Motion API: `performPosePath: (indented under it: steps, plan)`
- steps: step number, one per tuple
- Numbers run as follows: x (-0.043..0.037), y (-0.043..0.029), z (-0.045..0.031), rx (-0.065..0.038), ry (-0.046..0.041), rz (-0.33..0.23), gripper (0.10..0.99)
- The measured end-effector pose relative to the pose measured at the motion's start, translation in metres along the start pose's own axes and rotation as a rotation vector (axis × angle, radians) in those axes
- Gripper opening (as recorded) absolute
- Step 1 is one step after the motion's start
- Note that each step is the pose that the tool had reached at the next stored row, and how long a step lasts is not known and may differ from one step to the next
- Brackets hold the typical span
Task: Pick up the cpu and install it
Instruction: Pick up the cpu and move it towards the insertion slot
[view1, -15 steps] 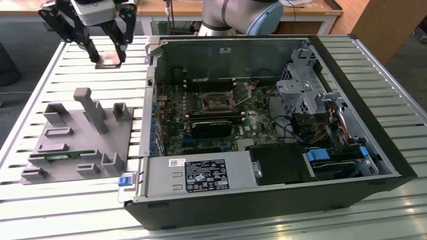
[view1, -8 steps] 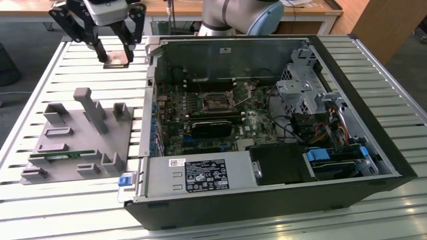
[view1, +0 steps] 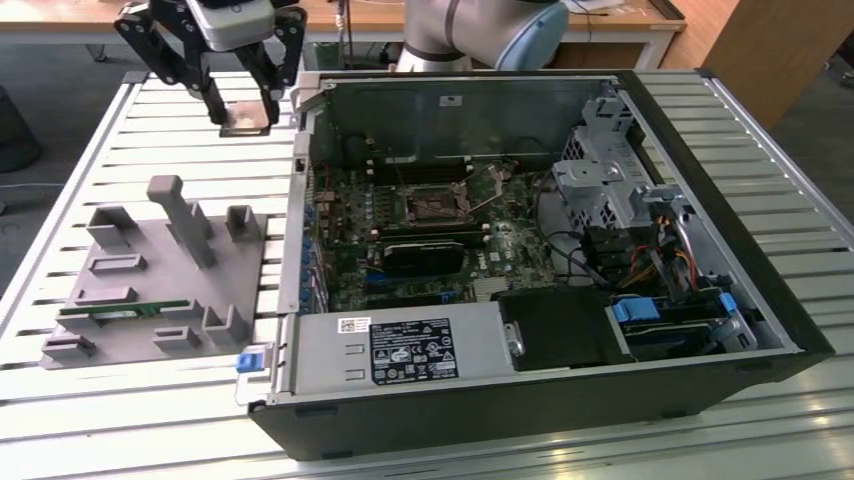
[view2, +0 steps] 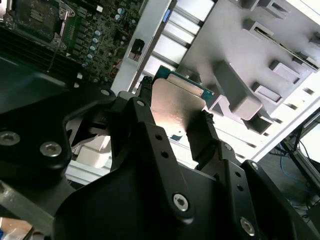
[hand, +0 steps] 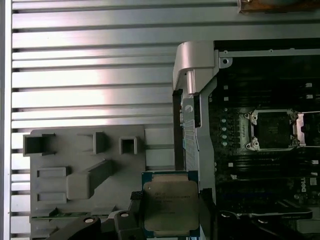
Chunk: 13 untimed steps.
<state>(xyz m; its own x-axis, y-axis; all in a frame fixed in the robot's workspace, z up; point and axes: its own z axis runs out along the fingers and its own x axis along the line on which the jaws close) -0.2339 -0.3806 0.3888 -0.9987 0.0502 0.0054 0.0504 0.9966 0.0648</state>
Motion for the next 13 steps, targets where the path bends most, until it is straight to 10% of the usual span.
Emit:
performPosePath:
  steps: [13]
  plan:
    - [-0.0323, 0.0022, 0.0000, 0.000, 0.0003, 0.000, 0.533]
